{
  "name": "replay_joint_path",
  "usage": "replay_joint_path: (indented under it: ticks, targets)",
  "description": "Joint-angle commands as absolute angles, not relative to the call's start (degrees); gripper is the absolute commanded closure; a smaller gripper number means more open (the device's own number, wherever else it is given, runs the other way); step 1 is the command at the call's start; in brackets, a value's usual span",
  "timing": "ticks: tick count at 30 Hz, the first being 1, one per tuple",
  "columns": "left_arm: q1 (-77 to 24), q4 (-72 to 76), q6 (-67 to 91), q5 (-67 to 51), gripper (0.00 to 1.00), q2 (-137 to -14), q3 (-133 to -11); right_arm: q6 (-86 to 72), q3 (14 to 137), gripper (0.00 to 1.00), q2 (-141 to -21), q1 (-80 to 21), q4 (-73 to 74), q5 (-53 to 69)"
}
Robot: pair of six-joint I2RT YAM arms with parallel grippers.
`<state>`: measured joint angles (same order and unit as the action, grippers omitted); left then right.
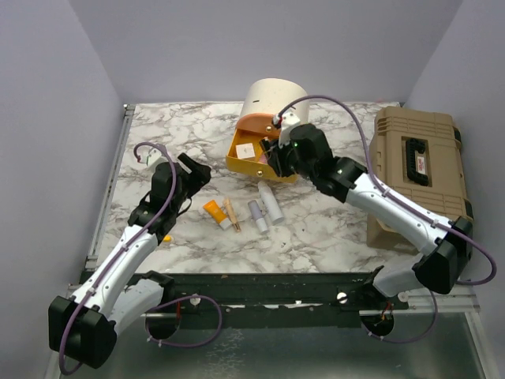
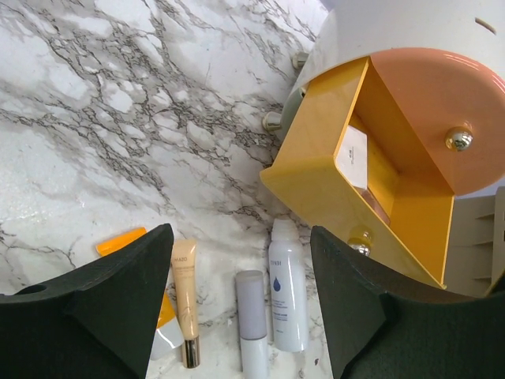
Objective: Organize the makeup
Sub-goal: Pick up the lipstick at the center of the board, then place the lipstick in the drawer.
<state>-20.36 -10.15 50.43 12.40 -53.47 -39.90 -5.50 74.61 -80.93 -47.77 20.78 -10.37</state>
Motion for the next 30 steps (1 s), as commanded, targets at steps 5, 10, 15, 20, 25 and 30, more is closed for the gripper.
replay_joint_path:
  ticks: [5,10,15,20,25,30]
  targets:
    - [-20.1,-7.9,49.5,9.3,0.28,-50.7,-38.6,-4.9,81.4,0.76,-88.2,-38.8,29.2,-4.6]
    - [-20.0,-7.7,49.5,8.1,0.28,-50.6,-38.6,-4.8,88.6,0.76,-94.6,-35.2,37.5,-4.4]
    - [-20.0,-6.8,48.3,6.1,0.28,-51.6,-38.7,-3.7,89.6,0.74,-97.0,-34.7,38.0,-4.7]
    - [-20.0,-6.4,48.5,4.7,0.28,-53.4,-38.8,-3.5,91.2,0.72,-101.5,-34.5,40.2,-8.7]
    - [-20.0,-5.9,48.2,3.5,0.28,-54.6,-39.1,-3.4,92.5,0.70,-103.4,-34.4,39.0,-9.2]
    - [-20.0,-5.9,49.0,3.6,0.28,-54.7,-38.9,-2.0,93.9,0.67,-105.6,-34.5,39.2,-12.0]
